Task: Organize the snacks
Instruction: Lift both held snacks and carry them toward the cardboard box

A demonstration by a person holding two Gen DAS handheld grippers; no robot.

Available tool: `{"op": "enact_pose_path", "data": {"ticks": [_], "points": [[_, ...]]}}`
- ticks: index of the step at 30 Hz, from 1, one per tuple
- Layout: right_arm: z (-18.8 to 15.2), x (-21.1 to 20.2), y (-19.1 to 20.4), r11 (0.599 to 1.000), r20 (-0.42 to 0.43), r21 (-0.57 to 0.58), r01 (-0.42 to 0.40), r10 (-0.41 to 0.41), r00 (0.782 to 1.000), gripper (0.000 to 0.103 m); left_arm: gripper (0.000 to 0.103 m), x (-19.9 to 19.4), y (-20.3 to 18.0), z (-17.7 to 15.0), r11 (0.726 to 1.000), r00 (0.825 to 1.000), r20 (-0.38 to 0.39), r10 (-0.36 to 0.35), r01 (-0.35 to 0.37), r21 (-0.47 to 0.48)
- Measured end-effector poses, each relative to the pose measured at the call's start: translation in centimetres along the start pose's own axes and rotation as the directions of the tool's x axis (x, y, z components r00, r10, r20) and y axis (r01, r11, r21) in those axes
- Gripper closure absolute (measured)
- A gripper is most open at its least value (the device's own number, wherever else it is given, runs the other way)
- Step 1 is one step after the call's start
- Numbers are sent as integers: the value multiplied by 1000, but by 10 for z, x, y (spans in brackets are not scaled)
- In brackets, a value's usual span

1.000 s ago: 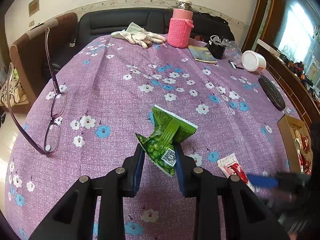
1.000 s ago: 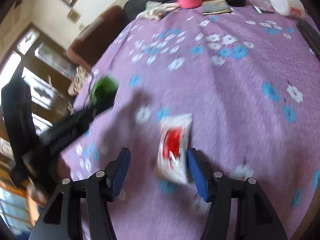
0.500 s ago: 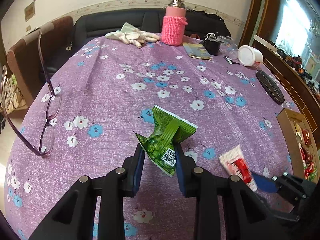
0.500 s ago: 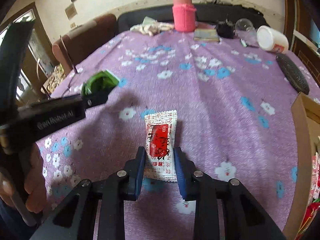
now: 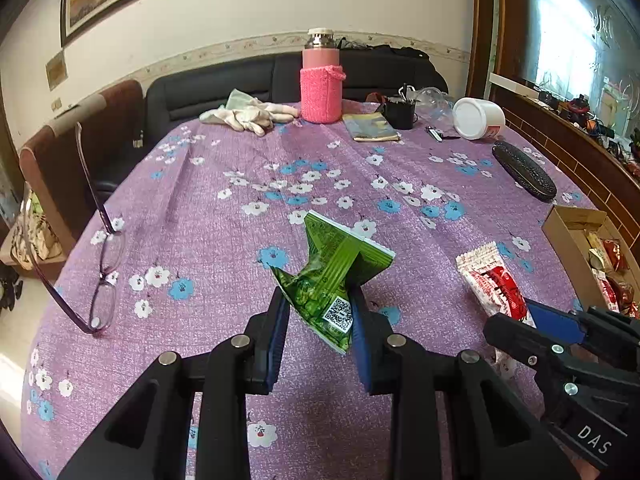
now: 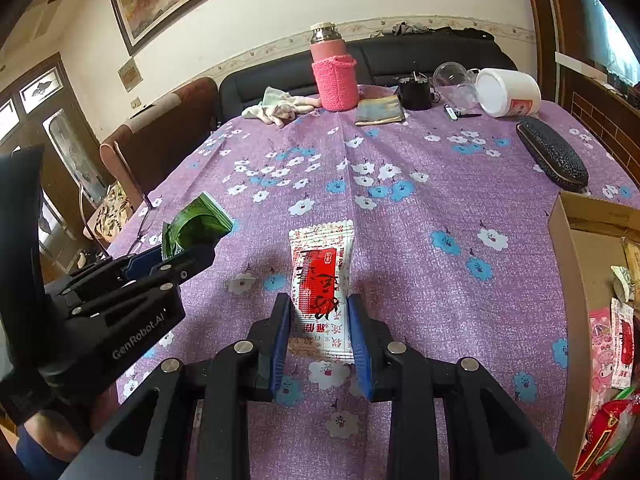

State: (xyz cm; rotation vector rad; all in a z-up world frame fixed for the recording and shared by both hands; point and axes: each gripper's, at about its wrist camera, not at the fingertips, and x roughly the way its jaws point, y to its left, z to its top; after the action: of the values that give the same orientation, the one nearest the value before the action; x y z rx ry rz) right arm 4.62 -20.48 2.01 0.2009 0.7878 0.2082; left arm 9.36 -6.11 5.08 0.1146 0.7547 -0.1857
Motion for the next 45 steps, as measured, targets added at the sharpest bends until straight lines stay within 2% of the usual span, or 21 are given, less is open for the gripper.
{"op": "enact_pose_path", "data": {"ticks": [3, 10, 14, 19, 27, 36, 45], "points": [[1, -2, 1, 1000, 14, -1, 5, -5, 1000, 72, 74, -4, -3, 0, 1000, 999, 28, 20, -20, 14], [2, -2, -1, 1000, 29, 4, 21, -21, 999, 72, 74, -16, -6, 3, 1000, 998, 63, 10, -11, 22], [2, -3, -3, 998, 50, 7, 62, -63, 997, 72, 74, -18, -7, 2, 1000, 998, 66, -3, 1, 23], [-1, -30, -16, 993, 97, 78, 89, -97, 991, 72, 74, -18, -4, 1, 1000, 998, 59, -18, 17, 9], [-31, -55, -30, 984, 105, 120, 129, -142, 984, 72, 74, -18, -5, 1, 998, 997, 37, -68, 68, -8], [-43, -66, -16, 982, 152, 72, 175, -184, 971, 72, 74, -25, -9, 0, 997, 996, 51, -74, 74, 7], [-43, -59, -26, 981, 153, 73, 182, -191, 970, 72, 74, -27, -9, -2, 996, 995, 50, -89, 88, 10]]}}
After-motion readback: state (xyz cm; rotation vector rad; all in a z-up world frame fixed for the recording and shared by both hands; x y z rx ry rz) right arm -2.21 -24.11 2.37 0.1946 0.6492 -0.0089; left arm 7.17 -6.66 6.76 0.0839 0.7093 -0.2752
